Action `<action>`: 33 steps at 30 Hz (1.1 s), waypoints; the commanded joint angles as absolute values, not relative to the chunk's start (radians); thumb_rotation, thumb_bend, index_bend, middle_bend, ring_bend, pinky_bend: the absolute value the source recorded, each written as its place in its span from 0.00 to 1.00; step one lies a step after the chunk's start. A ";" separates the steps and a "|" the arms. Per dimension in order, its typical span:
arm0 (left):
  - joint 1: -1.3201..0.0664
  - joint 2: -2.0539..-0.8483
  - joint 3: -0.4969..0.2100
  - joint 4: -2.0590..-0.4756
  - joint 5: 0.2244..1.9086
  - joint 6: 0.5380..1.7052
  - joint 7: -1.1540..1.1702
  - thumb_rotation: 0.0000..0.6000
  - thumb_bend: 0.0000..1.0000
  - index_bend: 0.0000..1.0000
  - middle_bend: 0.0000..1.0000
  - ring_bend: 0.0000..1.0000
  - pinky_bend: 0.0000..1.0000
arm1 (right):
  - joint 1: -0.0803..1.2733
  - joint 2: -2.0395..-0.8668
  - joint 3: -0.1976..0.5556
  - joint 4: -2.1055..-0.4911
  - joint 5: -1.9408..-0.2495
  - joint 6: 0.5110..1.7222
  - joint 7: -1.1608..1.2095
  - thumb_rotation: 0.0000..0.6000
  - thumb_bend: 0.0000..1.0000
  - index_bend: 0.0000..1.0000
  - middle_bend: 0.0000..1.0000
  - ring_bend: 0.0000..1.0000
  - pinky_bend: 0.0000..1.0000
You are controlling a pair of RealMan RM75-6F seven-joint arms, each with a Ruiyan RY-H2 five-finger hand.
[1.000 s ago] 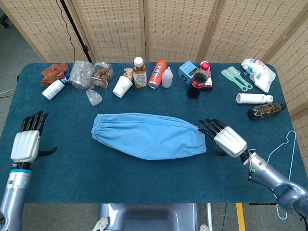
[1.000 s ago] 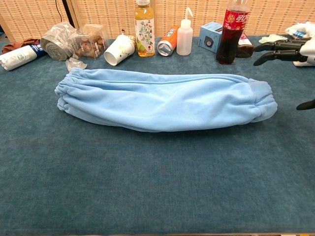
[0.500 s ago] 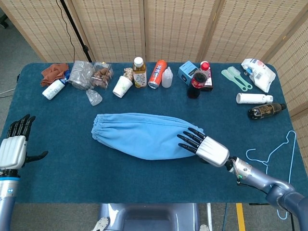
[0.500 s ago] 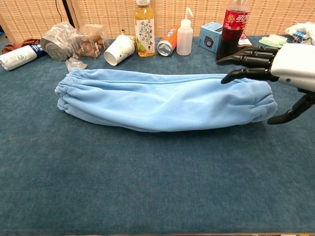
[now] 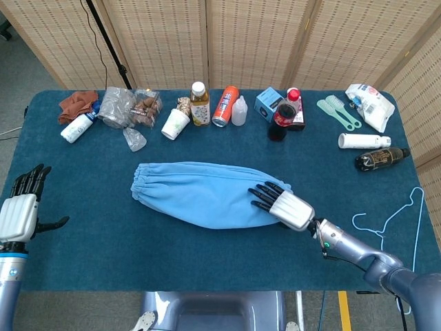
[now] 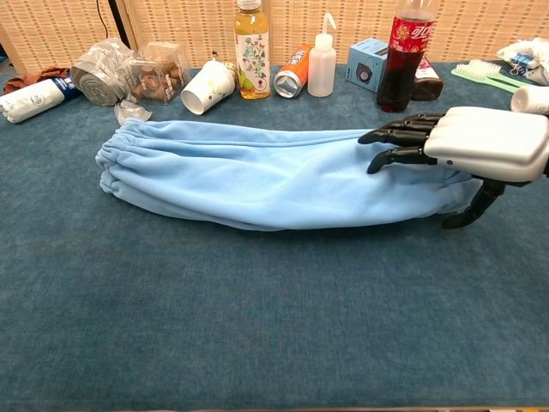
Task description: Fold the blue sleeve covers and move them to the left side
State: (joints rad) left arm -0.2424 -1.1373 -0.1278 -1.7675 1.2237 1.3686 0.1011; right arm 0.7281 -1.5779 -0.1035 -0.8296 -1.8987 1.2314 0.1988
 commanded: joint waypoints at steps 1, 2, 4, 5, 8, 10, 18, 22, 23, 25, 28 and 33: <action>-0.240 -1.136 -0.130 -1.766 1.224 1.369 0.098 1.00 0.00 0.00 0.00 0.00 0.00 | 0.733 -1.599 -0.097 -0.795 -1.872 1.206 0.211 1.00 0.01 0.19 0.04 0.00 0.13; -0.239 -1.136 -0.130 -1.765 1.224 1.369 0.096 1.00 0.00 0.00 0.00 0.00 0.00 | 0.732 -1.603 -0.099 -0.784 -1.870 1.208 0.216 1.00 0.01 0.20 0.05 0.00 0.14; -0.238 -1.135 -0.132 -1.764 1.222 1.366 0.091 1.00 0.00 0.00 0.00 0.00 0.00 | 0.730 -1.613 -0.104 -0.760 -1.866 1.213 0.233 1.00 0.07 0.23 0.08 0.00 0.18; -0.238 -1.135 -0.133 -1.763 1.222 1.366 0.090 1.00 0.00 0.00 0.00 0.00 0.00 | 0.729 -1.617 -0.106 -0.749 -1.863 1.213 0.241 1.00 0.11 0.25 0.09 0.00 0.20; -0.237 -1.136 -0.134 -1.762 1.226 1.366 0.088 1.00 0.00 0.00 0.00 0.00 0.00 | 0.727 -1.632 -0.115 -0.719 -1.866 1.232 0.273 1.00 0.24 0.31 0.15 0.05 0.26; -0.236 -1.137 -0.134 -1.760 1.229 1.367 0.087 1.00 0.00 0.00 0.00 0.00 0.00 | 0.723 -1.644 -0.120 -0.698 -1.871 1.258 0.296 1.00 0.31 0.37 0.20 0.11 0.30; -0.234 -1.139 -0.136 -1.760 1.229 1.361 0.086 1.00 0.00 0.00 0.00 0.00 0.00 | 0.708 -1.719 -0.127 -0.577 -1.869 1.336 0.398 1.00 0.69 0.57 0.39 0.29 0.42; -0.232 -1.138 -0.137 -1.758 1.226 1.357 0.081 1.00 0.00 0.00 0.00 0.00 0.00 | 0.705 -1.733 -0.132 -0.543 -1.866 1.367 0.450 1.00 0.75 0.59 0.40 0.30 0.43; -0.232 -1.138 -0.138 -1.758 1.225 1.356 0.080 1.00 0.00 0.00 0.00 0.00 0.00 | 0.705 -1.731 -0.133 -0.543 -1.866 1.376 0.461 1.00 0.75 0.59 0.40 0.30 0.43; -0.231 -1.137 -0.139 -1.757 1.225 1.354 0.076 1.00 0.00 0.00 0.00 0.00 0.00 | 0.707 -1.722 -0.132 -0.557 -1.863 1.394 0.487 1.00 0.76 0.59 0.40 0.30 0.43; -0.230 -1.136 -0.139 -1.757 1.227 1.352 0.072 1.00 0.00 0.00 0.00 0.00 0.00 | 0.719 -1.695 -0.129 -0.607 -1.860 1.411 0.519 1.00 0.76 0.59 0.41 0.30 0.43; -0.228 -1.134 -0.139 -1.755 1.232 1.352 0.065 1.00 0.00 0.00 0.00 0.00 0.00 | 0.763 -1.626 -0.122 -0.735 -1.874 1.411 0.482 1.00 0.76 0.59 0.41 0.30 0.43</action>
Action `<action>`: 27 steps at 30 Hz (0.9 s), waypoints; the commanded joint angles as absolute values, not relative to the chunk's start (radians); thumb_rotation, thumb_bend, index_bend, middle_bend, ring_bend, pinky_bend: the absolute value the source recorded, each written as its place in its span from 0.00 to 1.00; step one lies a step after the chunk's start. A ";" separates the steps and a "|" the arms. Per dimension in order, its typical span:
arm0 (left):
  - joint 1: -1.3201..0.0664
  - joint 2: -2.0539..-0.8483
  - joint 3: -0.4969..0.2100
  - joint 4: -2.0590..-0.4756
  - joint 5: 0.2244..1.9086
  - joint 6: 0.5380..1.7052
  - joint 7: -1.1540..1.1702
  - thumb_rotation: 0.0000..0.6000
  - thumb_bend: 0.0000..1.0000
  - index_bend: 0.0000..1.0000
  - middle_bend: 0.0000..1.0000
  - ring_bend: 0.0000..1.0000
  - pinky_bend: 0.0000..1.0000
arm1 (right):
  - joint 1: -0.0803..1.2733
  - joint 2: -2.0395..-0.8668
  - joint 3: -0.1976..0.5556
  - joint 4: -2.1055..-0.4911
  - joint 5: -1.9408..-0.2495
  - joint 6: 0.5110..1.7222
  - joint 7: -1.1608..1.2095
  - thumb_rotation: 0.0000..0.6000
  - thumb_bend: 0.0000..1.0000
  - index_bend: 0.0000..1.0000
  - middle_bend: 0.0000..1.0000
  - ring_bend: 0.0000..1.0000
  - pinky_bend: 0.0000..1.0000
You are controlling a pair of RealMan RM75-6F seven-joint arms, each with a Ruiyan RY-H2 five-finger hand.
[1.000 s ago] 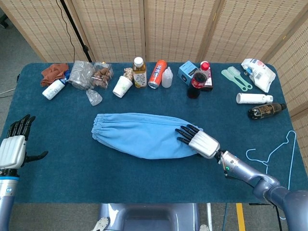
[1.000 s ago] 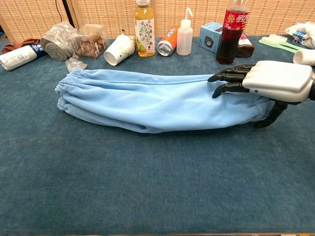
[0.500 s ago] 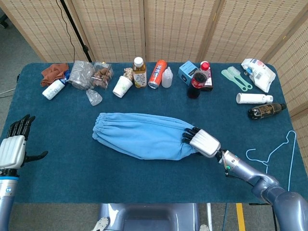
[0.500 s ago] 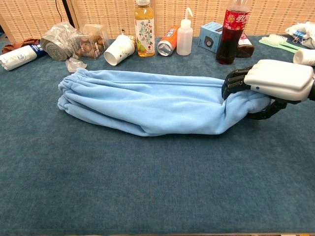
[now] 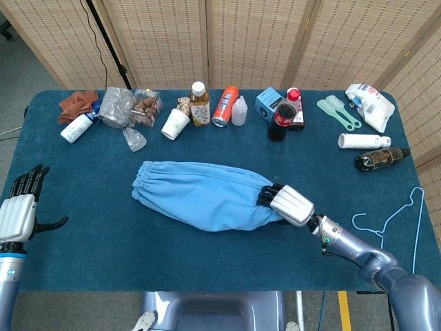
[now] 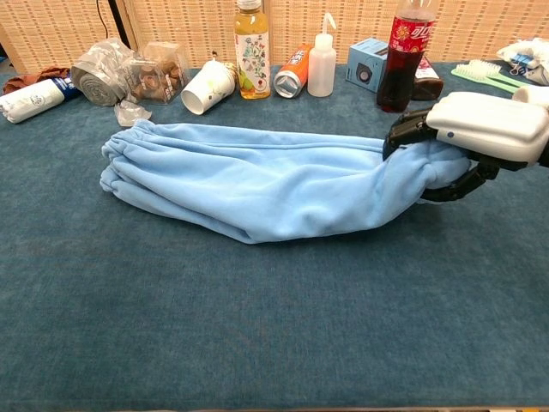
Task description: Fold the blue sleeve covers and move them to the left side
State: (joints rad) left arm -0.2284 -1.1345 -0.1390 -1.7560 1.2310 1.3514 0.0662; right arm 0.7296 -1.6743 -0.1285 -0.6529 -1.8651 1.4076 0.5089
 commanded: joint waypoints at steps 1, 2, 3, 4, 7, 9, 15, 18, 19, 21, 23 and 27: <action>-0.227 -1.134 -0.140 -1.755 1.233 1.353 0.063 1.00 0.00 0.00 0.00 0.00 0.00 | 0.778 -1.611 -0.116 -0.767 -1.875 1.401 0.461 1.00 0.76 0.59 0.41 0.30 0.43; -0.226 -1.134 -0.140 -1.755 1.235 1.353 0.061 1.00 0.00 0.00 0.00 0.00 0.00 | 0.790 -1.599 -0.111 -0.794 -1.874 1.389 0.446 1.00 0.76 0.59 0.41 0.31 0.43; -0.225 -1.133 -0.139 -1.755 1.235 1.353 0.060 1.00 0.00 0.00 0.00 0.00 0.00 | 0.805 -1.587 -0.104 -0.824 -1.871 1.372 0.432 1.00 0.76 0.59 0.41 0.31 0.43; -0.225 -1.133 -0.139 -1.755 1.236 1.353 0.060 1.00 0.00 0.00 0.00 0.00 0.00 | 0.815 -1.574 -0.099 -0.853 -1.865 1.352 0.419 1.00 0.76 0.59 0.41 0.31 0.43; -0.223 -1.132 -0.139 -1.754 1.237 1.354 0.058 1.00 0.00 0.00 0.00 0.00 0.00 | 0.848 -1.544 -0.078 -0.934 -1.842 1.287 0.387 1.00 0.76 0.59 0.41 0.31 0.43; -0.221 -1.131 -0.139 -1.754 1.238 1.354 0.054 1.00 0.00 0.00 0.00 0.00 0.00 | 0.864 -1.527 -0.064 -0.981 -1.823 1.246 0.363 1.00 0.76 0.59 0.41 0.31 0.43; -0.217 -1.125 -0.143 -1.748 1.234 1.353 0.035 1.00 0.00 0.00 0.00 0.00 0.00 | 0.920 -1.486 0.010 -1.166 -1.697 1.059 0.298 1.00 0.76 0.60 0.42 0.31 0.43; -0.216 -1.123 -0.144 -1.746 1.236 1.351 0.028 1.00 0.00 0.00 0.00 0.00 0.00 | 0.939 -1.482 0.049 -1.227 -1.636 0.995 0.254 1.00 0.76 0.60 0.42 0.31 0.43; -0.215 -1.122 -0.144 -1.746 1.237 1.351 0.026 1.00 0.00 0.00 0.00 0.00 0.00 | 0.944 -1.483 0.059 -1.237 -1.622 0.982 0.241 1.00 0.76 0.60 0.42 0.31 0.43; -0.214 -1.121 -0.143 -1.746 1.239 1.351 0.023 1.00 0.00 0.00 0.00 0.00 0.00 | 0.953 -1.487 0.079 -1.255 -1.594 0.958 0.219 1.00 0.76 0.60 0.42 0.31 0.43; -0.212 -1.120 -0.144 -1.745 1.241 1.352 0.018 1.00 0.00 0.00 0.00 0.00 0.00 | 0.971 -1.495 0.116 -1.289 -1.542 0.918 0.190 1.00 0.76 0.60 0.42 0.31 0.43; -0.214 -1.116 -0.148 -1.737 1.232 1.340 0.000 1.00 0.00 0.00 0.00 0.00 0.00 | 1.017 -1.526 0.192 -1.330 -1.463 0.869 0.129 1.00 0.76 0.60 0.42 0.31 0.43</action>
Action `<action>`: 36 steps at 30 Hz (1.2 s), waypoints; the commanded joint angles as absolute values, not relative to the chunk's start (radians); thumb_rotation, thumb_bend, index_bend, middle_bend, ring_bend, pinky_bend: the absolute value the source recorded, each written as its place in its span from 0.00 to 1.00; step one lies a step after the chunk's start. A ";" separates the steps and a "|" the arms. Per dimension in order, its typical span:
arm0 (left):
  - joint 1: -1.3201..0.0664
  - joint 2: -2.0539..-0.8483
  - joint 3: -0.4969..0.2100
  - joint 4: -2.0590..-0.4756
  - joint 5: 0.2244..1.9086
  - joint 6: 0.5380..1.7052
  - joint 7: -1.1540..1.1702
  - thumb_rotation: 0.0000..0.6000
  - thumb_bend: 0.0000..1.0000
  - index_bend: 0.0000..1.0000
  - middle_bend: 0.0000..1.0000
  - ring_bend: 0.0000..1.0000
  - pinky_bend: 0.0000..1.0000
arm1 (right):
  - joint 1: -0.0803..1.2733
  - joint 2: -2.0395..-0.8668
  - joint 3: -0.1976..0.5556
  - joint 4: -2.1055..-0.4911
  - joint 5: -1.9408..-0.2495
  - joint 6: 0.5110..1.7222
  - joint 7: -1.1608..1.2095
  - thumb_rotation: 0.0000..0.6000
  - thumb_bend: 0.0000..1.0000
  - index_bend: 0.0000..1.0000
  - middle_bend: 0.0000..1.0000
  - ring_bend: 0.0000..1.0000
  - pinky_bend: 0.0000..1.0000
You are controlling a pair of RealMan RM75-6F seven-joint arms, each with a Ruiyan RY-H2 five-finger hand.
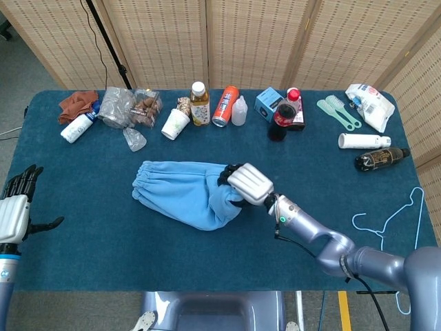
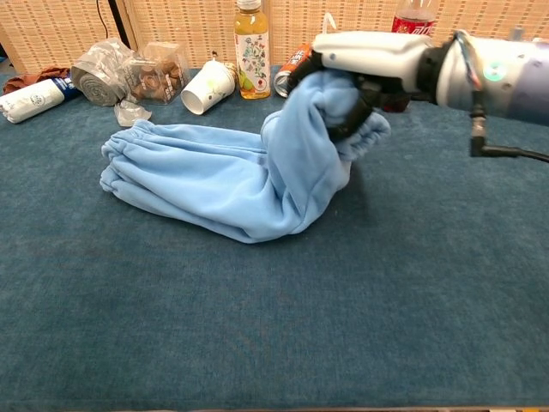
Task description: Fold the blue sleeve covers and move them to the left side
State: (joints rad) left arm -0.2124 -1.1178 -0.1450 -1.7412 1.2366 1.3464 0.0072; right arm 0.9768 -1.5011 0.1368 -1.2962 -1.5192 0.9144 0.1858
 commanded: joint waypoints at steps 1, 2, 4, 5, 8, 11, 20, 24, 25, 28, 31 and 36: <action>-0.214 -1.116 -0.149 -1.735 1.230 1.337 -0.002 1.00 0.00 0.00 0.00 0.00 0.00 | 1.022 -1.533 0.201 -1.331 -1.449 0.863 0.115 1.00 0.76 0.60 0.42 0.31 0.43; -0.215 -1.115 -0.149 -1.734 1.228 1.334 -0.003 1.00 0.00 0.00 0.00 0.00 0.00 | 1.029 -1.542 0.210 -1.330 -1.437 0.856 0.103 1.00 0.76 0.60 0.42 0.31 0.43; -0.217 -1.115 -0.152 -1.729 1.222 1.327 -0.006 1.00 0.00 0.00 0.00 0.00 0.00 | 1.043 -1.562 0.225 -1.320 -1.416 0.843 0.084 1.00 0.76 0.60 0.42 0.31 0.43; -0.218 -1.116 -0.153 -1.727 1.217 1.323 -0.008 1.00 0.00 0.00 0.00 0.00 0.00 | 1.049 -1.573 0.232 -1.314 -1.407 0.839 0.076 1.00 0.76 0.60 0.42 0.31 0.43; -0.225 -1.117 -0.157 -1.719 1.203 1.304 -0.011 1.00 0.00 0.00 0.00 0.00 0.00 | 1.074 -1.613 0.255 -1.295 -1.391 0.833 0.061 1.00 0.76 0.60 0.42 0.31 0.42; -0.230 -1.118 -0.160 -1.713 1.193 1.292 -0.013 1.00 0.00 0.00 0.00 0.00 0.00 | 1.108 -1.659 0.278 -1.253 -1.376 0.823 0.038 1.00 0.76 0.60 0.42 0.31 0.42; -0.236 -1.118 -0.172 -1.695 1.160 1.269 -0.028 1.00 0.00 0.00 0.00 0.00 0.00 | 1.182 -1.797 0.340 -1.094 -1.284 0.795 -0.024 1.00 0.76 0.60 0.42 0.31 0.42; -0.237 -1.115 -0.174 -1.690 1.158 1.262 -0.038 1.00 0.00 0.00 0.00 0.00 0.00 | 1.194 -1.847 0.340 -1.054 -1.273 0.806 -0.046 1.00 0.75 0.60 0.42 0.31 0.42; -0.237 -1.115 -0.174 -1.689 1.158 1.260 -0.041 1.00 0.00 0.00 0.00 0.00 0.00 | 1.195 -1.859 0.341 -1.044 -1.271 0.814 -0.053 1.00 0.74 0.59 0.41 0.31 0.41; -0.238 -1.113 -0.173 -1.689 1.160 1.256 -0.045 1.00 0.00 0.00 0.00 0.00 0.00 | 1.201 -1.889 0.349 -1.022 -1.247 0.817 -0.079 1.00 0.34 0.39 0.27 0.18 0.33; -0.236 -1.111 -0.173 -1.690 1.163 1.258 -0.051 1.00 0.00 0.00 0.00 0.00 0.00 | 1.205 -1.901 0.380 -1.037 -1.194 0.811 -0.103 1.00 0.00 0.07 0.03 0.01 0.19; -0.234 -1.109 -0.172 -1.690 1.168 1.258 -0.059 1.00 0.00 0.00 0.00 0.00 0.00 | 1.207 -1.924 0.436 -1.060 -1.140 0.891 -0.176 1.00 0.00 0.00 0.00 0.00 0.08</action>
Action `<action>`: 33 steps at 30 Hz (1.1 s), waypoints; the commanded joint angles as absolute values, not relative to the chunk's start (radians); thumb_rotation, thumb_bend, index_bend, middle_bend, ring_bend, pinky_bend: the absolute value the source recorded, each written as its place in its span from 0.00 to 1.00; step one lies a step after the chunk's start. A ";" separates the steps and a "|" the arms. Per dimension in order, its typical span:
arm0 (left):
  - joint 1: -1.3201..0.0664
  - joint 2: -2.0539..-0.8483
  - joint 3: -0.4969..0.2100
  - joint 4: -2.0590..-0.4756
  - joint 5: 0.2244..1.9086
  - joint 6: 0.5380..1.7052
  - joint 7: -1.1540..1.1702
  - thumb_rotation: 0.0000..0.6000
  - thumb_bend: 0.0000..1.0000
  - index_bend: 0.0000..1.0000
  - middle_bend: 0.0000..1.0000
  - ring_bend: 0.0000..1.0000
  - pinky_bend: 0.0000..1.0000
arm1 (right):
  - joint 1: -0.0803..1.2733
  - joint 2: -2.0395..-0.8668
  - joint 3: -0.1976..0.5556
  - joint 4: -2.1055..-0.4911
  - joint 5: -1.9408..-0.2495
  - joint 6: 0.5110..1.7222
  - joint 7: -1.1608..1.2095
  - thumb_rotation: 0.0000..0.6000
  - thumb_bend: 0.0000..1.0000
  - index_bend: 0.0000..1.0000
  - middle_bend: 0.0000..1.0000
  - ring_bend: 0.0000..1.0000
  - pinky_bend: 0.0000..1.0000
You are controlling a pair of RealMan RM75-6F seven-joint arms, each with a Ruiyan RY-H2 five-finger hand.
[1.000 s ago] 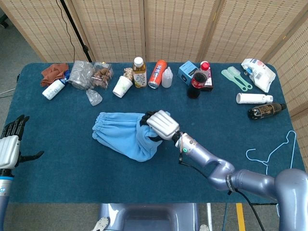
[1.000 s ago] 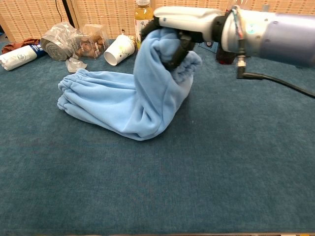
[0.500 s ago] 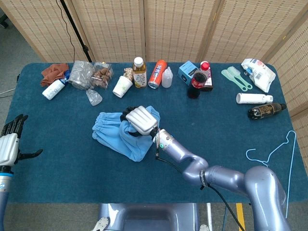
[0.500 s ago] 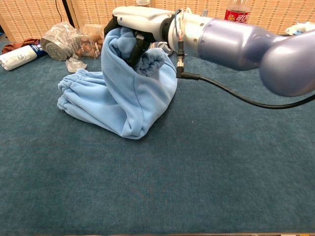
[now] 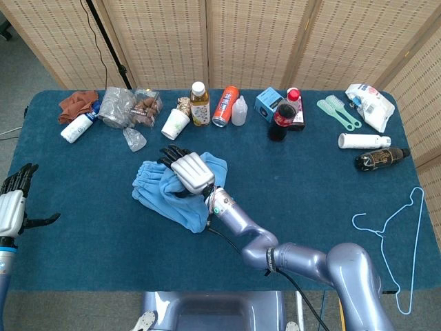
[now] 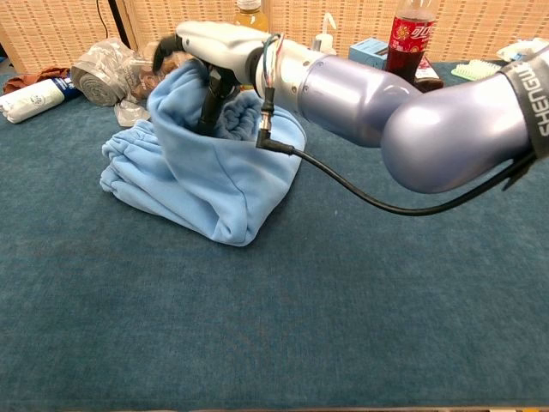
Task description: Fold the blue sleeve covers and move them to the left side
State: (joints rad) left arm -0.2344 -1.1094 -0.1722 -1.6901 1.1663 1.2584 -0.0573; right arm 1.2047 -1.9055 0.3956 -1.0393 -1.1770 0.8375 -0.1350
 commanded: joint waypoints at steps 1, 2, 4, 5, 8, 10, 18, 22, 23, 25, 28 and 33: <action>-0.234 -1.109 -0.171 -1.690 1.168 1.257 -0.060 1.00 0.00 0.00 0.00 0.00 0.00 | 1.204 -1.926 0.445 -1.070 -1.130 0.901 -0.178 1.00 0.00 0.00 0.00 0.00 0.07; -0.234 -1.108 -0.171 -1.690 1.169 1.257 -0.060 1.00 0.00 0.00 0.00 0.00 0.00 | 1.202 -1.927 0.451 -1.079 -1.124 0.907 -0.179 1.00 0.00 0.00 0.00 0.00 0.06; -0.234 -1.109 -0.171 -1.690 1.171 1.257 -0.060 1.00 0.00 0.00 0.00 0.00 0.00 | 1.196 -1.925 0.461 -1.100 -1.108 0.916 -0.182 1.00 0.00 0.00 0.00 0.00 0.06; -0.234 -1.109 -0.170 -1.691 1.173 1.258 -0.059 1.00 0.00 0.00 0.00 0.00 0.00 | 1.194 -1.920 0.463 -1.110 -1.102 0.919 -0.189 1.00 0.00 0.00 0.00 0.00 0.06; -0.235 -1.111 -0.167 -1.692 1.181 1.259 -0.055 1.00 0.00 0.00 0.00 0.00 0.00 | 1.185 -1.907 0.472 -1.134 -1.092 0.942 -0.205 1.00 0.00 0.00 0.00 0.00 0.06; -0.236 -1.114 -0.165 -1.690 1.188 1.261 -0.053 1.00 0.00 0.00 0.00 0.00 0.00 | 1.176 -1.892 0.482 -1.158 -1.075 0.941 -0.200 1.00 0.00 0.00 0.00 0.00 0.06; -0.262 -1.141 -0.141 -1.637 1.326 1.254 -0.131 1.00 0.00 0.00 0.00 0.00 0.00 | 1.065 -1.692 0.473 -1.343 -1.113 0.977 -0.157 1.00 0.00 0.00 0.00 0.00 0.06; -0.283 -1.162 -0.133 -1.599 1.428 1.282 -0.176 1.00 0.00 0.00 0.00 0.00 0.00 | 0.968 -1.526 0.450 -1.473 -1.151 1.009 -0.132 1.00 0.00 0.00 0.00 0.00 0.06; -0.294 -1.165 -0.132 -1.591 1.462 1.290 -0.186 1.00 0.00 0.00 0.00 0.00 0.00 | 0.939 -1.484 0.442 -1.498 -1.159 1.019 -0.124 1.00 0.00 0.00 0.00 0.00 0.06; -0.320 -1.180 -0.139 -1.558 1.534 1.317 -0.223 1.00 0.00 0.00 0.00 0.00 0.00 | 0.873 -1.381 0.413 -1.556 -1.189 1.023 -0.080 1.00 0.00 0.00 0.00 0.00 0.05; -0.351 -1.190 -0.143 -1.538 1.590 1.331 -0.257 1.00 0.02 0.00 0.00 0.00 0.00 | 0.808 -1.294 0.372 -1.577 -1.257 1.038 0.003 1.00 0.00 0.00 0.00 0.00 0.05; -0.431 -1.189 -0.164 -1.558 1.659 1.307 -0.245 1.00 0.03 0.00 0.00 0.00 0.00 | 0.683 -1.188 0.274 -1.544 -1.399 1.118 0.173 1.00 0.00 0.00 0.00 0.00 0.05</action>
